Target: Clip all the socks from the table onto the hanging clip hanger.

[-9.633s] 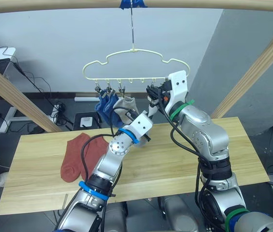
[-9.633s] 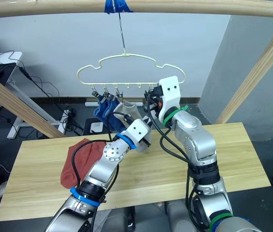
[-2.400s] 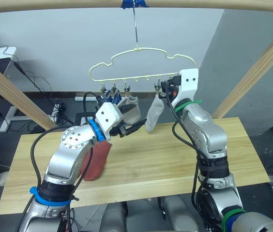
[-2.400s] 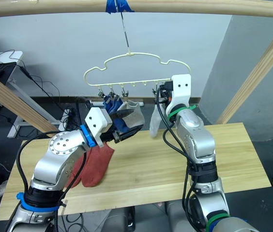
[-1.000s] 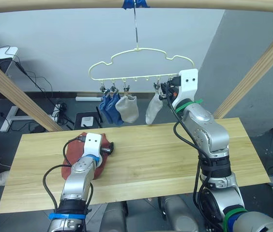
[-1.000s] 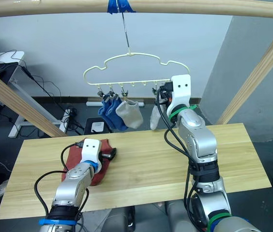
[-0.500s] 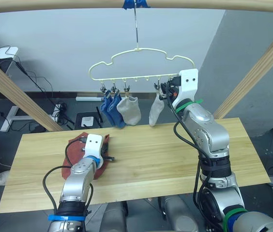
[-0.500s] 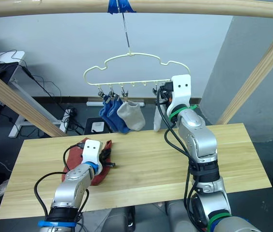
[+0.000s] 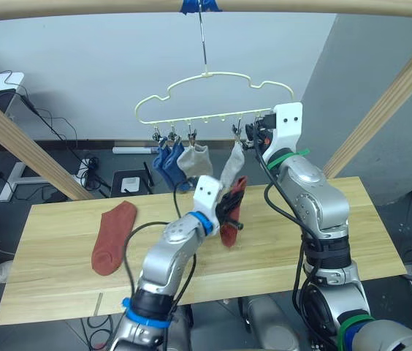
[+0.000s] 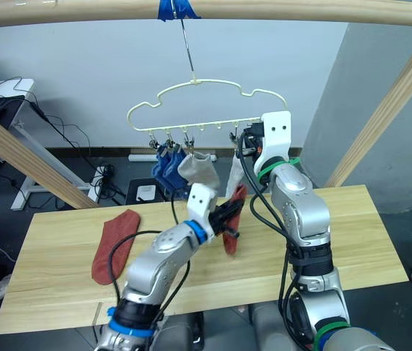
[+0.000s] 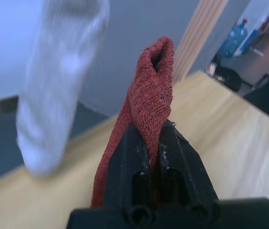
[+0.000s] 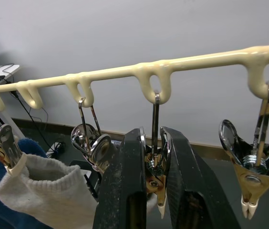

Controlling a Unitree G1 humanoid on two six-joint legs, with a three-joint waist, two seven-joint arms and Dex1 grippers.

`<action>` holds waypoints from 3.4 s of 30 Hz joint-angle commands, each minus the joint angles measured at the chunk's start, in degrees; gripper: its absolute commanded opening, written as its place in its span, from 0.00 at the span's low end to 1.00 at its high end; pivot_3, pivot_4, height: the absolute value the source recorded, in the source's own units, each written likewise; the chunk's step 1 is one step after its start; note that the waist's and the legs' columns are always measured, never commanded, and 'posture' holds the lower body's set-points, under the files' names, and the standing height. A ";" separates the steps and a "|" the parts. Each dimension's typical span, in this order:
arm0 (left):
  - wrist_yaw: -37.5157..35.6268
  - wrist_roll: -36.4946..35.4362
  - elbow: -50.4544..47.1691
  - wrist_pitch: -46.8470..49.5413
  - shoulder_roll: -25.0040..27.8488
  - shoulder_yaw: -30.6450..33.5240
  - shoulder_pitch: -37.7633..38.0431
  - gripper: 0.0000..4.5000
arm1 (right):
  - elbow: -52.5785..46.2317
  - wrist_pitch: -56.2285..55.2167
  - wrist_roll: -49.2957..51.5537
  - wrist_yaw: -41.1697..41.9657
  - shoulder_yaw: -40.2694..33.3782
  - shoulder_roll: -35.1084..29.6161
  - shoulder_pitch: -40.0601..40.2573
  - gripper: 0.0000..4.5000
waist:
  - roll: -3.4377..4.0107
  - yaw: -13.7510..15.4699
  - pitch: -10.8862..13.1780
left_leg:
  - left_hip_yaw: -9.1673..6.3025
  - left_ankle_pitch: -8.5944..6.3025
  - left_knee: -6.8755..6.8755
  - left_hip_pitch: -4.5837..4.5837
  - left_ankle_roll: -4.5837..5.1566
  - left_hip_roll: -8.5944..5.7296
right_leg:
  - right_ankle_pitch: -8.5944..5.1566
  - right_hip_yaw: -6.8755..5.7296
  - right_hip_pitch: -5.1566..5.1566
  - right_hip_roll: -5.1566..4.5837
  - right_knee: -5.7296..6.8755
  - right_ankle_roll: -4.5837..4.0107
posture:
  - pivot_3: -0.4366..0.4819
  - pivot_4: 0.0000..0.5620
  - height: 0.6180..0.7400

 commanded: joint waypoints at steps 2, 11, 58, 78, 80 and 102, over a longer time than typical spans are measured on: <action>2.49 1.79 6.66 -6.08 -3.51 0.59 -5.68 0.00 | -3.43 -0.14 0.98 -0.22 -0.39 0.18 -1.13 0.04 | 0.00 0.03 0.00 | 0.00 0.00 -0.02 -0.01 0.00 0.00 | 0.00 0.00 0.00 0.01 -0.05 0.00 | 0.24 0.44 1.00; 6.06 2.85 11.62 -10.72 -7.75 1.37 -9.62 0.00 | -4.26 0.44 0.84 -0.41 -0.22 0.23 -0.73 0.04 | 0.00 -0.01 0.00 | 0.00 -0.01 -0.10 -0.06 0.00 0.00 | 0.00 -0.02 0.00 -0.01 -0.18 0.01 | 0.23 0.44 1.00; 9.67 2.20 14.87 -13.32 -10.88 4.13 -14.99 0.00 | -5.19 2.75 3.12 -1.29 -1.12 2.24 -0.06 0.52 | 0.00 0.01 0.00 | 0.00 -0.01 -0.10 -0.06 0.00 -0.01 | 0.00 -0.02 0.00 0.00 -0.20 0.02 | 0.23 0.43 1.00; 4.80 3.65 13.86 -13.14 -7.61 1.73 -13.26 0.64 | -21.75 15.53 12.03 2.69 -3.44 -4.64 4.81 0.75 | 0.00 -0.04 0.00 | -0.01 -0.01 -0.10 -0.08 0.00 -0.01 | -0.15 -0.03 0.01 0.00 -0.23 0.28 | 0.22 0.43 1.00; 3.26 3.63 12.39 -12.63 -6.43 1.31 -12.38 0.64 | -24.22 17.16 13.47 3.78 -4.00 -6.41 5.82 0.75 | 0.00 -0.04 0.00 | 0.00 -0.01 -0.10 -0.08 0.00 -0.01 | -0.15 -0.02 0.01 0.00 -0.23 0.28 | 0.22 0.43 1.00; -22.19 -9.07 -13.34 -1.89 22.47 6.32 -6.42 0.65 | -22.31 8.70 7.01 1.20 -1.77 -13.41 9.53 0.48 | 0.00 -0.98 0.00 | -0.01 0.00 -0.07 -0.04 0.00 0.02 | -0.16 0.00 0.01 0.00 -0.19 0.29 | 0.27 0.41 1.00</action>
